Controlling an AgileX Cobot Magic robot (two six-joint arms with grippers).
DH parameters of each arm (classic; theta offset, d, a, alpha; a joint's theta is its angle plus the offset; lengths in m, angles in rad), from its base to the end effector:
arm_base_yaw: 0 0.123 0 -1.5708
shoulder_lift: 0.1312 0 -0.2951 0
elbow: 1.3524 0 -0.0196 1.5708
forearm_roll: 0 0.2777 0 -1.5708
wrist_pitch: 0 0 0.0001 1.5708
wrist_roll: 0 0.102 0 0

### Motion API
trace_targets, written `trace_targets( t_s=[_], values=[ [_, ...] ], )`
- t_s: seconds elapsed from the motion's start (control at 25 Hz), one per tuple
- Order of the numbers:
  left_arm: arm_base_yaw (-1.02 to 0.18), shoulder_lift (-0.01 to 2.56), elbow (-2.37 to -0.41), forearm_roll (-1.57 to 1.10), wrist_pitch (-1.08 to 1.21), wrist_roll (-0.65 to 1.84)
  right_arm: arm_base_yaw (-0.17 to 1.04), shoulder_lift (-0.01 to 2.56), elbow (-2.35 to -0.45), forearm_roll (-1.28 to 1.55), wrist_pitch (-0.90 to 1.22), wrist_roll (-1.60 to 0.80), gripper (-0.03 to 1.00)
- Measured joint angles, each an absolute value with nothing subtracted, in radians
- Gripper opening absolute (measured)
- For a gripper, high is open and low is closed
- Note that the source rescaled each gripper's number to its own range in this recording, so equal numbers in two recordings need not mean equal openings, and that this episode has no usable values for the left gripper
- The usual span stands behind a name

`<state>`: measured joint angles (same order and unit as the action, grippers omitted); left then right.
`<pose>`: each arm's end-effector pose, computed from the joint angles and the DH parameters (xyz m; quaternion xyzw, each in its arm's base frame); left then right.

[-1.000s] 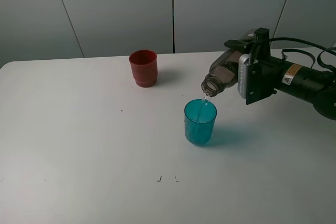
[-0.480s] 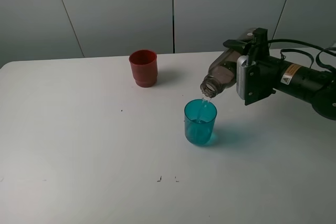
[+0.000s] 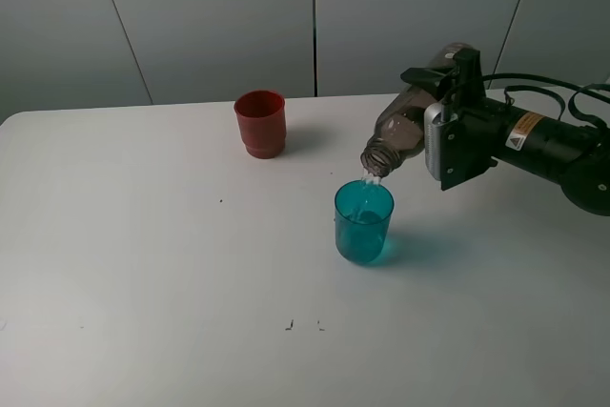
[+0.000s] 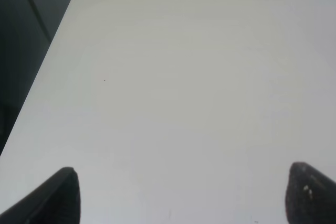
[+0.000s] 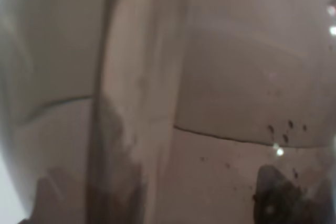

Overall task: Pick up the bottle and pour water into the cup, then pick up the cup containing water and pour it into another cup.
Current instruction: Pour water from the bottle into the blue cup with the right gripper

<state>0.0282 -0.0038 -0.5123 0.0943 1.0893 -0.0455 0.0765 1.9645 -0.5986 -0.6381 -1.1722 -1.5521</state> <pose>0.0145 0.0089 0.2868 -0.0344 0.8548 0.0426 0.5160 0.3251 0.0811 0.1018 -0.7084 0.2783 -0.3281 0.5595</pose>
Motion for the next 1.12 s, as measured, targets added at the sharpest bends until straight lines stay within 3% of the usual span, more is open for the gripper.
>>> trace_targets(
  t_s=[1.12],
  values=[
    [0.028,-0.004,-0.512,0.094,1.089,-0.044,0.088,1.964,-0.598,-0.626,-1.182,-1.590,0.06]
  ],
)
